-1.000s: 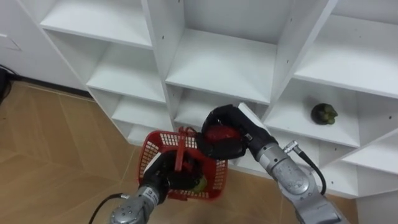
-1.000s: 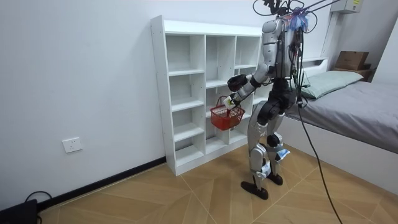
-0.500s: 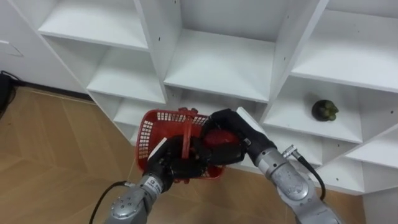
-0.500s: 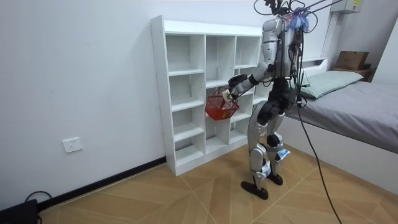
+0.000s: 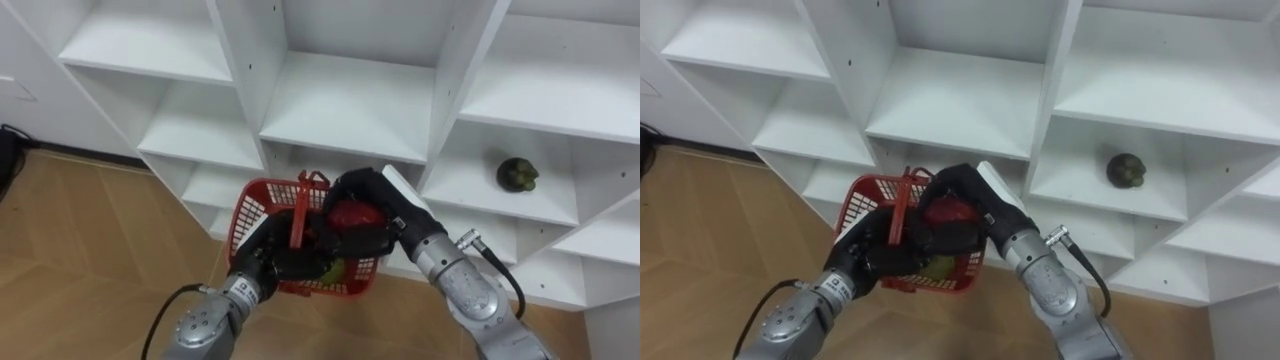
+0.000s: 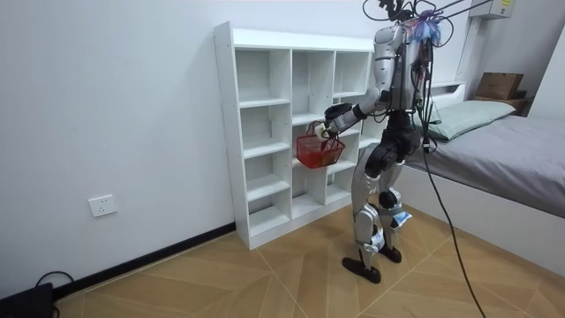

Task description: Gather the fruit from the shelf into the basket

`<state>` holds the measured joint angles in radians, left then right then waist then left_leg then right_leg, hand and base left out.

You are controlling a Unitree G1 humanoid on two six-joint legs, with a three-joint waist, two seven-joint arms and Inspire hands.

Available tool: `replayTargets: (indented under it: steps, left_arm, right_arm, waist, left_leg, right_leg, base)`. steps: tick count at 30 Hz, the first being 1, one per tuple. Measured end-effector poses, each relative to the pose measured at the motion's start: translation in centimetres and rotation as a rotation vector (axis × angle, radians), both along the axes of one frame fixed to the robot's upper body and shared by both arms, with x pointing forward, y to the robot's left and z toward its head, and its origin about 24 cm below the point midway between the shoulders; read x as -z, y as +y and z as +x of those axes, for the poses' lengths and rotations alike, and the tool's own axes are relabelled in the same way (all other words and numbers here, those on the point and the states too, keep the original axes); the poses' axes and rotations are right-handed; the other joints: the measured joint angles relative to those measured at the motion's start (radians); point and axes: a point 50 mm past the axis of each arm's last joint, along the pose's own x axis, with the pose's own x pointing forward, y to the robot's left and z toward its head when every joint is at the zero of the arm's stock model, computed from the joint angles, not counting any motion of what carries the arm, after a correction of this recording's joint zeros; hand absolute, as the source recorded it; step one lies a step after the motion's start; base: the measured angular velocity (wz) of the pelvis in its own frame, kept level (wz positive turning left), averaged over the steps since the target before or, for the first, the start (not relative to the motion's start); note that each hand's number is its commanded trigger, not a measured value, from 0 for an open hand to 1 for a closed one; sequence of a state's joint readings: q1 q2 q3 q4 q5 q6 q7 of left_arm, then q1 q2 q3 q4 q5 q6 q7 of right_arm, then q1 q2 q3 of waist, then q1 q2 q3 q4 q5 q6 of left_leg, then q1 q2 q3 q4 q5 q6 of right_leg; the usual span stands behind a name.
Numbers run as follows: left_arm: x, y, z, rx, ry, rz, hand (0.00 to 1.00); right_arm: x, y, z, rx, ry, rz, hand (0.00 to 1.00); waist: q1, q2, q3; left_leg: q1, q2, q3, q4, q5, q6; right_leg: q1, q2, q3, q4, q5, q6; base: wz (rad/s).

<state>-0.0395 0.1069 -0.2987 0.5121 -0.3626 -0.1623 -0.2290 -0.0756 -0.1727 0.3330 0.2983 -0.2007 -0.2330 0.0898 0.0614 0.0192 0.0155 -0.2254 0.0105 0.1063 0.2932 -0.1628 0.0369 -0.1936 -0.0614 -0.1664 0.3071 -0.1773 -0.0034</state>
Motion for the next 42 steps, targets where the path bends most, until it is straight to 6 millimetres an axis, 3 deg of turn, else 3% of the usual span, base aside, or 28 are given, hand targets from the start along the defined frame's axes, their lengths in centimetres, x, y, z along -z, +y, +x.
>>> replayTargets:
  steps: [42]
  left_arm:
    - [-0.7,0.5,0.1,0.035,-0.016,-0.074,1.0]
  right_arm:
    - [-0.12,-0.45,-0.08,0.101,-0.069,-0.009,1.0]
  waist:
    - [-0.002,-0.001,-0.0036]
  left_leg:
    - [0.005,0.0,0.009,-0.002,0.0,0.0]
  right_leg:
    - [0.0,-0.004,0.013,0.0,0.0,0.0]
  base:
    - [0.0]
